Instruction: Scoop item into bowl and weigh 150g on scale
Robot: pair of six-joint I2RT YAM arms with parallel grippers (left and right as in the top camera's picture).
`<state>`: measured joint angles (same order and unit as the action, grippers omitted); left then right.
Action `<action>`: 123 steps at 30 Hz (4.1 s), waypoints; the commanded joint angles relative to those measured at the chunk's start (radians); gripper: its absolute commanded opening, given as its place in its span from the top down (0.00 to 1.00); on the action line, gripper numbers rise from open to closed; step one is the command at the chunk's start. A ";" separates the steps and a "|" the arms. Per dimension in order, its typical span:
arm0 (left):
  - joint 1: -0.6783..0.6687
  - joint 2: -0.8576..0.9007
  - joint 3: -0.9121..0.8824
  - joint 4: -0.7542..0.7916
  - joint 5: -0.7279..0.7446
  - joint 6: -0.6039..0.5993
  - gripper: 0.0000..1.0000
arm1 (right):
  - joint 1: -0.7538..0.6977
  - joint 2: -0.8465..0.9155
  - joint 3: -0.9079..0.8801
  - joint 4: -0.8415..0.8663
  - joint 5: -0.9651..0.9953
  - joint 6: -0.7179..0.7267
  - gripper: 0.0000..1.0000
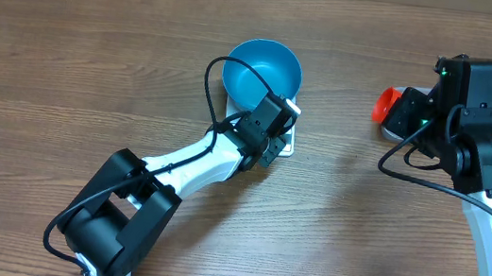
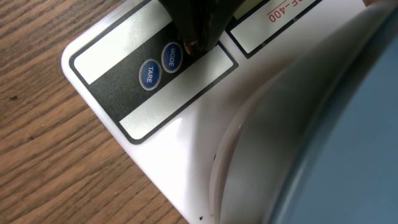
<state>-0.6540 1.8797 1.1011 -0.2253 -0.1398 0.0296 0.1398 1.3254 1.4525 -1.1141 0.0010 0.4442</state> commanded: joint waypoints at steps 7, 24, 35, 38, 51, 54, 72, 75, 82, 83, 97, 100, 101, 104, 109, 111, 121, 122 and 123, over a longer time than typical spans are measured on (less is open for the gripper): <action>0.005 0.012 0.000 -0.003 0.019 0.015 0.96 | 0.003 -0.001 0.019 0.004 0.009 -0.004 0.96; 0.006 0.074 0.001 -0.002 0.013 0.024 0.96 | 0.003 -0.001 0.019 0.004 0.009 -0.005 0.96; 0.004 -0.126 0.016 -0.069 0.066 -0.023 0.96 | 0.003 -0.001 0.019 0.003 0.009 -0.004 0.96; 0.004 -0.222 0.016 -0.122 0.071 -0.061 0.96 | 0.003 -0.001 0.019 0.004 0.009 -0.005 0.96; 0.006 -0.526 0.016 -0.250 0.071 -0.079 0.00 | 0.003 -0.001 0.019 0.004 0.009 -0.005 0.96; 0.006 -0.591 0.016 -0.250 0.070 -0.124 0.00 | 0.003 -0.001 0.019 0.004 0.010 -0.005 0.96; 0.006 -0.730 0.016 -0.452 -0.036 -0.202 0.00 | 0.003 -0.001 0.019 -0.004 0.010 -0.005 0.96; 0.006 -0.730 0.016 -0.462 -0.086 -0.202 0.00 | 0.003 -0.001 0.019 -0.003 0.010 -0.005 0.96; 0.006 -0.716 0.015 -0.482 -0.104 -0.202 0.01 | 0.003 -0.001 0.019 -0.026 0.010 -0.008 0.96; 0.006 -0.711 0.015 -0.484 -0.104 -0.202 0.00 | 0.003 -0.001 0.019 -0.025 0.010 -0.008 0.96; 0.006 -0.641 0.015 -0.479 -0.103 -0.202 0.00 | 0.003 -0.001 0.019 -0.024 0.032 -0.008 0.96; 0.006 -0.641 0.015 -0.481 -0.103 -0.202 0.00 | 0.003 -0.001 0.019 -0.026 0.032 -0.008 0.96; 0.006 -0.641 0.015 -0.481 -0.103 -0.202 0.00 | 0.003 -0.001 0.019 -0.025 0.032 -0.008 0.96; 0.006 -0.641 0.015 -0.481 -0.103 -0.202 0.00 | 0.003 -0.001 0.019 -0.025 0.032 -0.008 0.96; 0.006 -0.641 0.015 -0.481 -0.103 -0.202 0.00 | 0.003 -0.001 0.019 -0.026 0.032 -0.008 0.96; 0.006 -0.641 0.015 -0.481 -0.103 -0.202 0.00 | 0.003 -0.001 0.019 -0.029 0.032 -0.008 0.96; 0.006 -0.641 0.015 -0.481 -0.103 -0.202 0.00 | 0.003 -0.001 0.019 -0.047 0.033 -0.008 0.96; 0.006 -0.641 0.015 -0.481 -0.103 -0.202 0.00 | 0.003 -0.001 0.019 -0.053 0.046 -0.008 0.96; 0.006 -0.641 0.015 -0.481 -0.103 -0.202 0.00 | 0.003 -0.001 0.019 -0.066 0.079 -0.008 0.96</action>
<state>-0.6540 1.2339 1.1076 -0.7105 -0.2222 -0.1585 0.1398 1.3254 1.4525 -1.1656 0.0181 0.4435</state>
